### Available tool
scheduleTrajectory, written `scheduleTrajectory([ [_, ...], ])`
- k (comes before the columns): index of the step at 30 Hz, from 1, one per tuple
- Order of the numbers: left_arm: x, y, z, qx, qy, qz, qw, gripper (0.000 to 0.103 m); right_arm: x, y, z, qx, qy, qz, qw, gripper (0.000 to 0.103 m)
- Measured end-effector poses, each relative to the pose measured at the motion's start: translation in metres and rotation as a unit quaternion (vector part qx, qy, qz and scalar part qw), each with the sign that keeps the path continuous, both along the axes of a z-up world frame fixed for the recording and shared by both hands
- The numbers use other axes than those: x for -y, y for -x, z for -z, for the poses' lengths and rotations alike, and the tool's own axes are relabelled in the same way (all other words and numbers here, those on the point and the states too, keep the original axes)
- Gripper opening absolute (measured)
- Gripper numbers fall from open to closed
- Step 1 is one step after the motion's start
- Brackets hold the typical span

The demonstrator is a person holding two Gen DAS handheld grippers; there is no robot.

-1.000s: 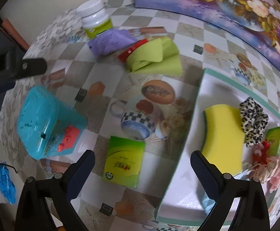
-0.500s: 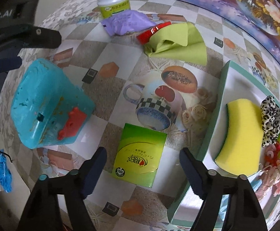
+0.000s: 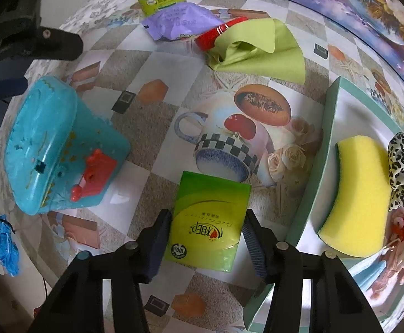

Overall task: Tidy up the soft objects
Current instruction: 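Grasp the green tissue box with the right gripper, then lift the green tissue box with the right gripper toward the tray, then grasp the red tape roll with the left gripper while the right holds the tissue box over the tray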

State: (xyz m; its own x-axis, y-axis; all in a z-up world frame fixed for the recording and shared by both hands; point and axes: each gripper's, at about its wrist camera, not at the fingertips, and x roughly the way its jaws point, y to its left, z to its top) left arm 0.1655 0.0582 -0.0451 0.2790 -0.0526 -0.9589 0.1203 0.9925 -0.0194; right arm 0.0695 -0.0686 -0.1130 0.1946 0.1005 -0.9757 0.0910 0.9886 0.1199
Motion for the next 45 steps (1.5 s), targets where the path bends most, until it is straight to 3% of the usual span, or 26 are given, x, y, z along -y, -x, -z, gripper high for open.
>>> scheduleTrajectory([
  [11,0.004,-0.002,-0.004,0.007,0.007,0.004,0.9999,0.089,0.037,-0.003,-0.032,0.044,-0.016,0.032,0.998,0.054],
  [24,0.041,-0.006,-0.017,0.032,0.018,0.034,0.9987,0.089,0.112,0.012,-0.095,0.123,-0.008,0.137,0.983,0.054],
  [38,0.109,-0.013,-0.014,0.045,0.010,0.093,0.9946,0.087,0.190,0.038,-0.105,0.132,0.000,0.234,0.963,0.054],
  [42,0.125,-0.013,-0.009,0.047,0.001,0.111,0.9928,0.072,0.194,0.039,-0.103,0.130,-0.004,0.236,0.963,0.054],
  [45,0.136,-0.012,-0.003,0.043,-0.003,0.123,0.9915,0.071,0.193,0.038,-0.102,0.128,-0.004,0.234,0.964,0.054],
])
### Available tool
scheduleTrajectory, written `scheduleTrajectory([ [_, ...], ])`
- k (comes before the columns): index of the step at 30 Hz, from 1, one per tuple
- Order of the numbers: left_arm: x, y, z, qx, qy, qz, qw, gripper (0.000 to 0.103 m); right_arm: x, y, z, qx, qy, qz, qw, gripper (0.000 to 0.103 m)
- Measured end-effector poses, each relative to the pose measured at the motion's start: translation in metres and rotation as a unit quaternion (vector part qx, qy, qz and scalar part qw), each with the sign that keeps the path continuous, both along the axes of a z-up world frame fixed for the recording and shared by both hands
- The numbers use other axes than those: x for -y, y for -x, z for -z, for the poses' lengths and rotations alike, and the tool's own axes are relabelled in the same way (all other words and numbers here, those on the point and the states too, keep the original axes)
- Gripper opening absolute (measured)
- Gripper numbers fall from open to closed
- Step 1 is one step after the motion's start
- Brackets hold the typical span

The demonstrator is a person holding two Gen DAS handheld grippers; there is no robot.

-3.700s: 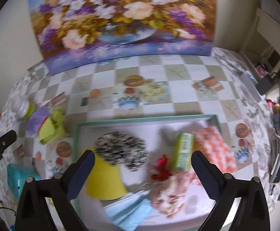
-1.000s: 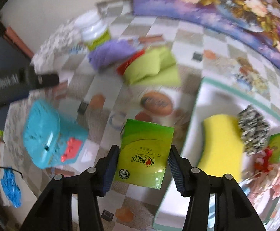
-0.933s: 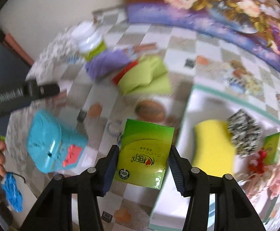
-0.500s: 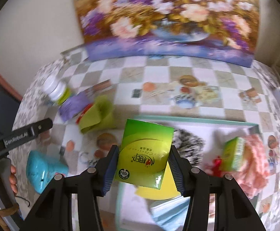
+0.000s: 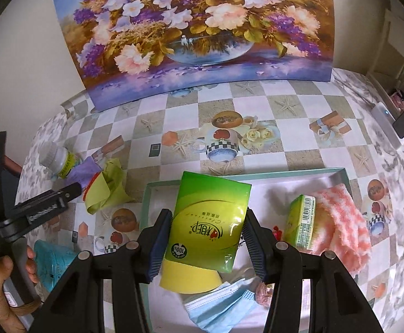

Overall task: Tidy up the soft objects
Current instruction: 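Grasp the red tape roll with the left gripper while the right holds the tissue box over the tray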

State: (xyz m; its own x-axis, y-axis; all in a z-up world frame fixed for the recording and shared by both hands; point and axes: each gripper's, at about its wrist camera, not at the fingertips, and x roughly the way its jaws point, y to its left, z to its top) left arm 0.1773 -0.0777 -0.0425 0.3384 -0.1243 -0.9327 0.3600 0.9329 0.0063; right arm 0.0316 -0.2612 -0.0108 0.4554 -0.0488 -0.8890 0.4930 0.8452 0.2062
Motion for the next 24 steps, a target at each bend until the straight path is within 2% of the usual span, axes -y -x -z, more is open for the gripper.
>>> scheduleTrajectory([
  [1,0.003,0.000,0.002,-0.002,0.000,0.003,1.0000,0.071,0.000,0.000,0.000,0.000,0.000,-0.001,1.000,0.054],
  [3,0.008,0.001,0.006,-0.005,-0.001,0.010,0.9999,0.053,-0.001,-0.001,0.001,-0.002,-0.001,-0.002,1.000,0.054],
  [4,0.010,0.001,0.008,-0.008,-0.003,0.012,0.9999,0.051,-0.001,-0.001,0.001,-0.002,-0.001,-0.003,1.000,0.054],
  [10,0.016,0.000,0.024,-0.022,-0.011,0.016,0.9996,0.050,-0.001,-0.001,0.002,-0.003,-0.002,-0.004,1.000,0.054],
  [12,0.018,0.000,0.029,-0.026,-0.013,0.017,0.9994,0.040,-0.001,-0.001,0.003,-0.004,-0.003,-0.004,1.000,0.054],
  [16,0.019,0.000,0.034,-0.028,-0.017,0.016,0.9993,0.037,-0.002,-0.001,0.005,-0.006,-0.004,-0.006,1.000,0.054],
  [18,0.020,0.000,0.035,-0.028,-0.018,0.016,0.9993,0.033,-0.002,-0.001,0.005,-0.006,-0.005,-0.007,1.000,0.054],
  [24,0.017,0.000,0.035,-0.026,-0.028,0.014,0.9992,0.030,-0.001,-0.001,0.006,-0.006,-0.007,-0.007,1.000,0.054],
])
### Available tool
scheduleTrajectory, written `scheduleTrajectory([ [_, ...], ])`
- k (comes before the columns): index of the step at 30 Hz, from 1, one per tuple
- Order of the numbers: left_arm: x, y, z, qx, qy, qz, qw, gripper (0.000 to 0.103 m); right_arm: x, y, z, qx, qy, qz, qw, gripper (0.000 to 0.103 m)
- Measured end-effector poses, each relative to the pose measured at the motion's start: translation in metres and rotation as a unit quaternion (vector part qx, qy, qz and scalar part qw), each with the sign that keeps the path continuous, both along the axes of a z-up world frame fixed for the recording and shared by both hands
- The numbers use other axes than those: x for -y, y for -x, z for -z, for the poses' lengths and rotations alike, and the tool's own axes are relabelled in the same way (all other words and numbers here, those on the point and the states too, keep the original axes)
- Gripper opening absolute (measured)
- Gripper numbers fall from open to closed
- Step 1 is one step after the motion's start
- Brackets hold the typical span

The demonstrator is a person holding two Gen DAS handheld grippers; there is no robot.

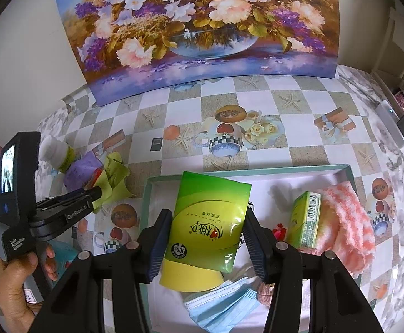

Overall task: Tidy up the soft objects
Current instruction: 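Grasp the red tape roll with the left gripper while the right holds the tissue box over the tray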

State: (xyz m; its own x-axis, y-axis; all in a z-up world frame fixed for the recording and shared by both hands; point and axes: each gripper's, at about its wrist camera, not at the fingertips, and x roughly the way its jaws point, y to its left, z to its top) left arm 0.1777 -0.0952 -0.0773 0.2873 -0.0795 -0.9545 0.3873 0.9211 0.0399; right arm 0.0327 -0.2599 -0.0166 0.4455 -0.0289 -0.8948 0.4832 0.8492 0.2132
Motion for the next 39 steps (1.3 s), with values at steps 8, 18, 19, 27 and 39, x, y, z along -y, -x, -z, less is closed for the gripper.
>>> scheduleTrajectory([
  [8,-0.009,-0.004,-0.012,0.007,0.020,-0.011,0.9997,0.030,0.001,0.000,-0.001,0.003,-0.002,-0.001,1.000,0.054],
  [18,-0.011,-0.013,-0.005,0.022,0.031,-0.029,0.9989,0.030,0.002,0.002,0.001,0.002,-0.007,0.002,1.000,0.054],
  [19,-0.010,-0.013,-0.002,0.019,0.033,-0.025,0.9990,0.030,0.002,0.002,0.001,0.002,-0.007,0.003,1.000,0.054],
  [27,0.001,-0.009,0.005,0.014,0.028,-0.003,0.9995,0.030,0.004,0.001,0.003,0.000,-0.010,0.004,1.000,0.054],
  [39,0.006,-0.007,0.004,0.012,0.034,0.007,0.9993,0.030,0.003,0.001,0.005,-0.004,-0.012,0.003,1.000,0.054],
])
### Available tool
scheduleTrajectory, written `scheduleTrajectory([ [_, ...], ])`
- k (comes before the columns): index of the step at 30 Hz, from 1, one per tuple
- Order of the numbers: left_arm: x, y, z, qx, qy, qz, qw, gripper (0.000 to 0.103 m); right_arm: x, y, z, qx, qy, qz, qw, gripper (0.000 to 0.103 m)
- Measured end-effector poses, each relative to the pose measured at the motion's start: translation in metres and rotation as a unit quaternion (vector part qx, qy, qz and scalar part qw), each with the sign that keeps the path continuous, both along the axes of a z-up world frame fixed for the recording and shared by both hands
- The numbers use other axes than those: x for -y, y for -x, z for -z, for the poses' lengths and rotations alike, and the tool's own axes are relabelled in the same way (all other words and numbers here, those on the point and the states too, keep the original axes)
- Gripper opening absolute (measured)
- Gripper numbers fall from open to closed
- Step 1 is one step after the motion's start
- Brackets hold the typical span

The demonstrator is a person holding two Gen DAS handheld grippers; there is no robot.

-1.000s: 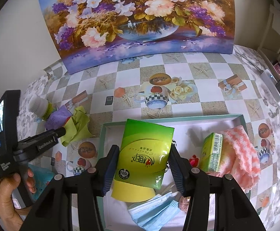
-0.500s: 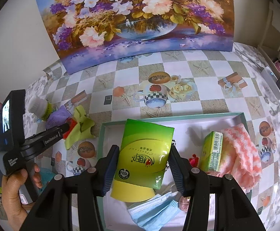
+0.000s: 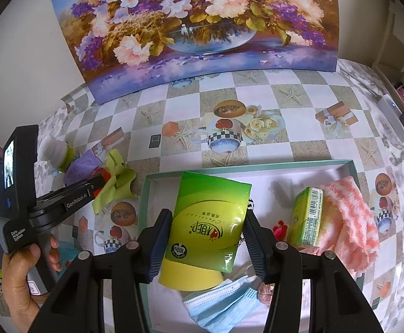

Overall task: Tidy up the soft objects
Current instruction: 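Grasp the red tape roll with the left gripper while the right holds the tissue box over the tray, then carry the red tape roll into the tray while the right lowers and releases the tissue box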

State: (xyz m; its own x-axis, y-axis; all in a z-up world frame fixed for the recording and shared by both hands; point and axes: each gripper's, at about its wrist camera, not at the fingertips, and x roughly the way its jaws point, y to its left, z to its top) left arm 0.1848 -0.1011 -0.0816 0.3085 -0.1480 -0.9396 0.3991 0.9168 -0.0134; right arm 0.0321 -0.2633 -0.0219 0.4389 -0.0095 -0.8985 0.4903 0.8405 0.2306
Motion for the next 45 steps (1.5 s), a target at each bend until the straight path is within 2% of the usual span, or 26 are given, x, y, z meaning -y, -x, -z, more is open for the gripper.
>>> scheduleTrajectory([
  [10,0.001,0.000,0.013,-0.009,-0.004,-0.007,0.9999,0.030,0.000,0.000,0.002,-0.002,-0.002,0.001,1.000,0.054],
  [13,-0.002,-0.002,0.018,-0.022,0.015,-0.013,0.9996,0.020,0.001,0.000,0.002,-0.002,-0.002,0.001,1.000,0.054],
  [15,-0.003,-0.002,0.018,-0.027,0.024,-0.017,0.9992,0.010,0.000,0.000,0.002,-0.002,-0.002,0.001,1.000,0.054],
  [20,-0.006,-0.002,0.007,-0.021,0.040,-0.022,0.9987,0.010,0.000,0.000,0.002,-0.001,-0.002,0.000,1.000,0.054],
  [25,-0.012,-0.003,-0.011,-0.001,0.047,-0.031,0.9984,0.010,0.001,0.001,-0.002,0.003,-0.003,0.000,1.000,0.054],
  [34,-0.022,0.009,-0.061,0.046,0.067,-0.033,0.9962,0.010,0.006,0.008,-0.008,0.018,-0.007,0.007,1.000,0.054],
  [45,0.002,0.058,-0.117,0.097,0.081,0.027,0.9916,0.010,0.019,0.032,-0.015,0.024,0.000,0.038,0.999,0.054],
])
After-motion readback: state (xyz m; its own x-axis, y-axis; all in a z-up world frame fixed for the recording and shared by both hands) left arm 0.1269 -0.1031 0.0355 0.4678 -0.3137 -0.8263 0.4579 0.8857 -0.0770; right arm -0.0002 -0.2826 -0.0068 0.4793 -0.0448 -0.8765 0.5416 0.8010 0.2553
